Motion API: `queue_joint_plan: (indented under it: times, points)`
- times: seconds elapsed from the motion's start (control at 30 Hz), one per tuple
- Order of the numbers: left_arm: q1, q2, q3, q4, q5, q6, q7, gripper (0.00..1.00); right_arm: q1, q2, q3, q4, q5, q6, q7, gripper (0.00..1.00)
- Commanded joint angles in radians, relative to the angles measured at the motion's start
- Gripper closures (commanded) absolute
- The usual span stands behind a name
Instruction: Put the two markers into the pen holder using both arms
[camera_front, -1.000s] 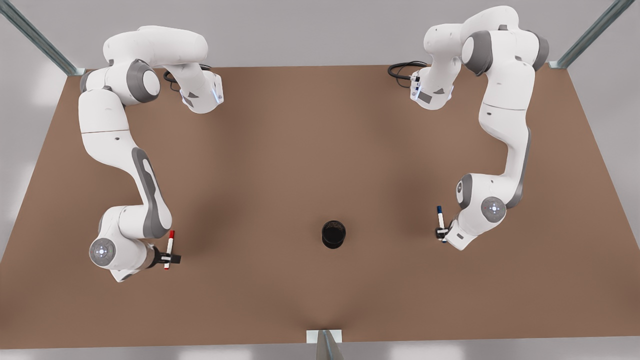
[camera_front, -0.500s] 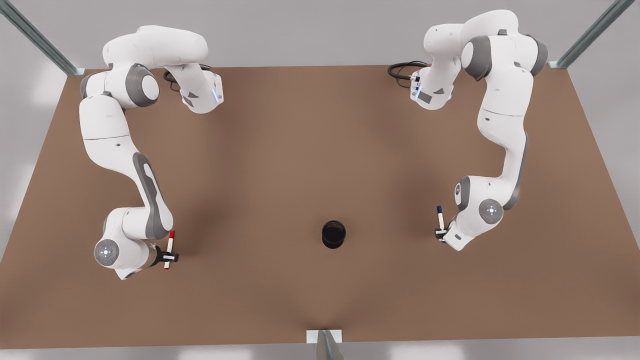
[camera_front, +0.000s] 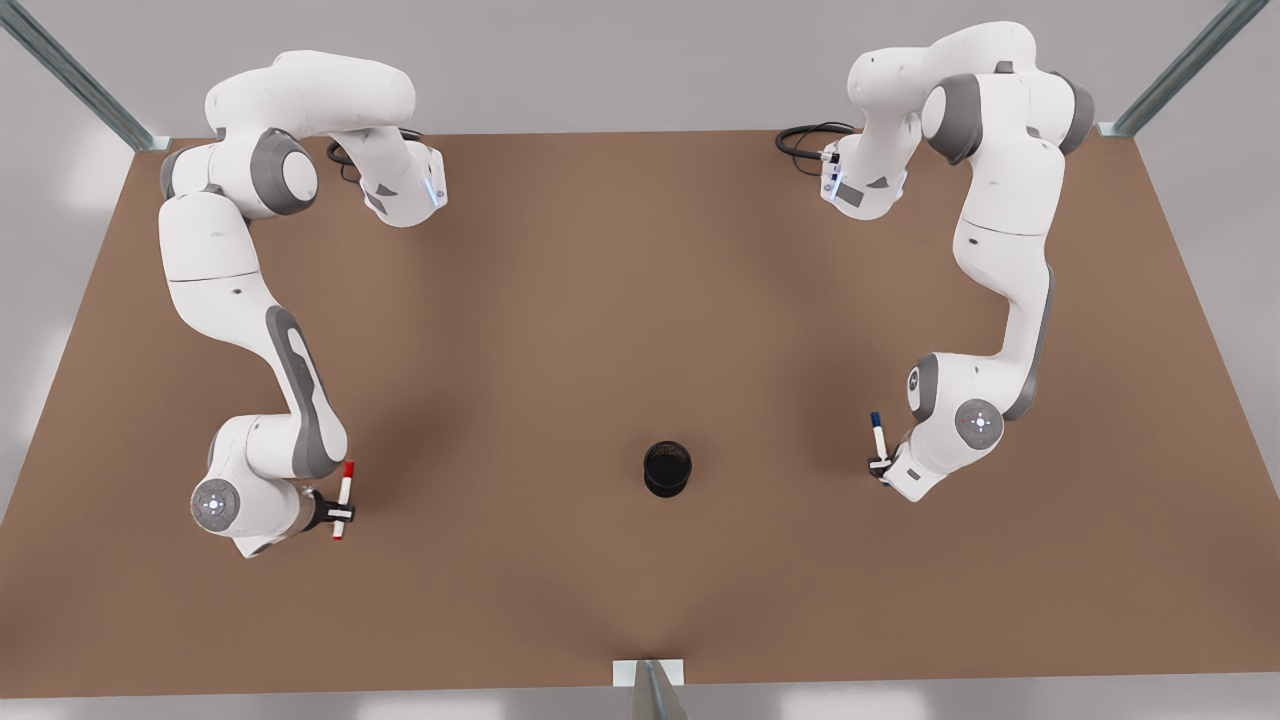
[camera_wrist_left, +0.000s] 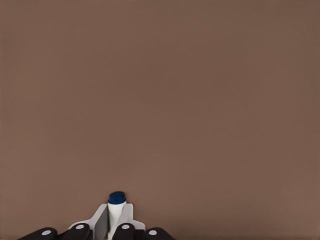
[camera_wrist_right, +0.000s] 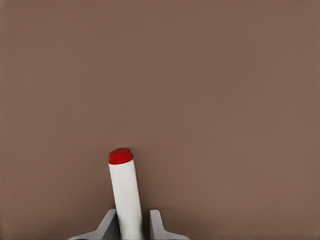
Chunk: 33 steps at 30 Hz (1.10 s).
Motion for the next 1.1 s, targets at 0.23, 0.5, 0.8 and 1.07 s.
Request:
queue_joint_plan:
  times: [0.23, 0.5, 0.8, 1.07]
  points:
    - [0.000, 0.003, 0.000, 0.000, 0.000, 0.007, -0.003, 0.79, 0.000, -0.002, 0.005, 0.002, -0.002, -0.006, 0.006, 0.60]
    - [-0.021, -0.150, -0.075, 0.066, -0.090, -0.187, -0.034, 0.79, 0.000, -0.003, 0.007, 0.005, -0.002, -0.006, 0.008, 0.60]
    - [-0.041, -0.131, -0.505, 0.327, -0.095, -0.030, 0.198, 0.79, 0.000, -0.002, 0.007, 0.003, -0.002, -0.006, 0.009, 0.73]
    - [-0.107, -0.006, -0.588, 0.323, -0.116, 0.486, 0.753, 0.79, 0.013, -0.064, 0.023, 0.019, -0.002, -0.025, 0.012, 0.77]
